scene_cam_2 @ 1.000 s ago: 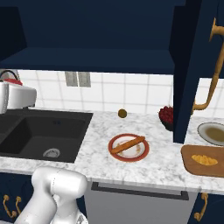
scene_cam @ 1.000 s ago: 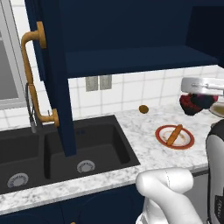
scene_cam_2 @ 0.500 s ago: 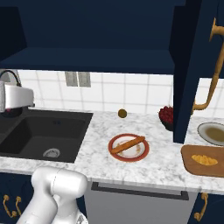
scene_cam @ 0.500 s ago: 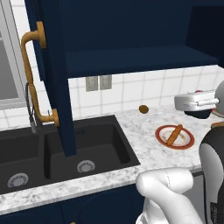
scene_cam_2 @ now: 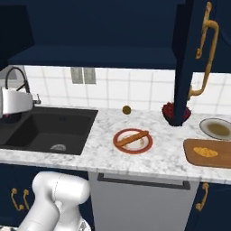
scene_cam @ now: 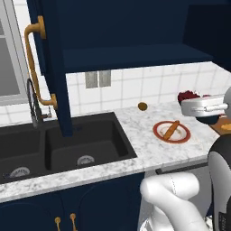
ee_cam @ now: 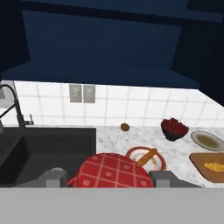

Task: From the different types of pastries on the counter, select a croissant and place it on the cutting board. Then retrieve a jar of jam from the cabinet and place it alongside the croissant on the cutting board.

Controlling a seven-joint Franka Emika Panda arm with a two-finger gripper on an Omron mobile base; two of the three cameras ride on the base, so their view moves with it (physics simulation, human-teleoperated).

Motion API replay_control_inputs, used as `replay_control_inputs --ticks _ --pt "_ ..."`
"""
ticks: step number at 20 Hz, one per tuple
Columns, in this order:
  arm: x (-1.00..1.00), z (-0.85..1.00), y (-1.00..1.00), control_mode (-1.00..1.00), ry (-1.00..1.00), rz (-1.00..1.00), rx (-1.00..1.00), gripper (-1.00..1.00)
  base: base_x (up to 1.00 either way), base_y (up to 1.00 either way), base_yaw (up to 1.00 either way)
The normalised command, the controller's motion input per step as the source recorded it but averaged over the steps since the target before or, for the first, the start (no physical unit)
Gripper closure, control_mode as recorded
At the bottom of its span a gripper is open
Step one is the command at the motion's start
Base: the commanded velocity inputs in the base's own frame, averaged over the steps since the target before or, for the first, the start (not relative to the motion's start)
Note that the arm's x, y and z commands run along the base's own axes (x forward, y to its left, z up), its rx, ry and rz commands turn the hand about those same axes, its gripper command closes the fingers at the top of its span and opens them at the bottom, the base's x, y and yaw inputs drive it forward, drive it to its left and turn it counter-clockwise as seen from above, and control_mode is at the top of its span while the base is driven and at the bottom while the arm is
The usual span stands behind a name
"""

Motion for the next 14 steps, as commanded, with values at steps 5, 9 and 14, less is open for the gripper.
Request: replay_control_inputs --ticks 5,9,14 --pt "0.0 0.0 0.0 1.0 0.0 0.0 0.0 1.0 -0.77 -0.27 0.0" --pt "0.0 0.0 0.0 1.0 0.0 0.0 0.0 1.0 -0.66 -0.21 0.0" --pt "0.0 0.0 0.0 1.0 0.0 0.0 0.0 1.0 -0.32 -0.32 0.0"
